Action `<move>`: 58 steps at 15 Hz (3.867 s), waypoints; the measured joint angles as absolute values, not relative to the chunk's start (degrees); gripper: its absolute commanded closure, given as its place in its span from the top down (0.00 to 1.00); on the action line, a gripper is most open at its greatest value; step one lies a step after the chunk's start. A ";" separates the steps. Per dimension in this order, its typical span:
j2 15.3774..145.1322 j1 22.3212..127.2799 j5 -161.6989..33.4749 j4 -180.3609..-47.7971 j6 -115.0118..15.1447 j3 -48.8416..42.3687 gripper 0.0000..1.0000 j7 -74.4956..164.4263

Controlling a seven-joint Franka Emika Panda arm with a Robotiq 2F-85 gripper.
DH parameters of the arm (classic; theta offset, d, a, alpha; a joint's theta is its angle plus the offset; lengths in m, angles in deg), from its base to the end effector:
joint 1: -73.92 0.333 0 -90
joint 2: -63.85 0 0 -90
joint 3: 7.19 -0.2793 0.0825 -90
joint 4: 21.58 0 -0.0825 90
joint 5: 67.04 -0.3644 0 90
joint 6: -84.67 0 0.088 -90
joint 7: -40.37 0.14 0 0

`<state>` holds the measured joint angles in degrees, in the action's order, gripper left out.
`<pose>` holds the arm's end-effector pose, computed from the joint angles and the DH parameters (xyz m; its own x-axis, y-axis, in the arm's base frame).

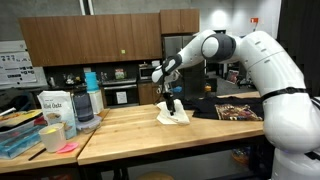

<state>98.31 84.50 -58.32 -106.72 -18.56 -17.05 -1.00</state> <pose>0.5997 0.1929 0.2534 0.4097 0.8832 -0.2285 0.8807 -0.4482 -0.1533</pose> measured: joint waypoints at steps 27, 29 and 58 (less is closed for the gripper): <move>90.63 88.13 -45.78 -124.02 -26.98 -18.14 1.00 21.31; 90.31 88.21 -45.36 -124.82 -27.71 -18.16 1.00 21.70; 72.96 90.77 -39.64 -147.01 -48.05 -18.67 1.00 41.20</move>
<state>72.96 90.77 -39.64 -147.01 -48.05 -18.67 41.20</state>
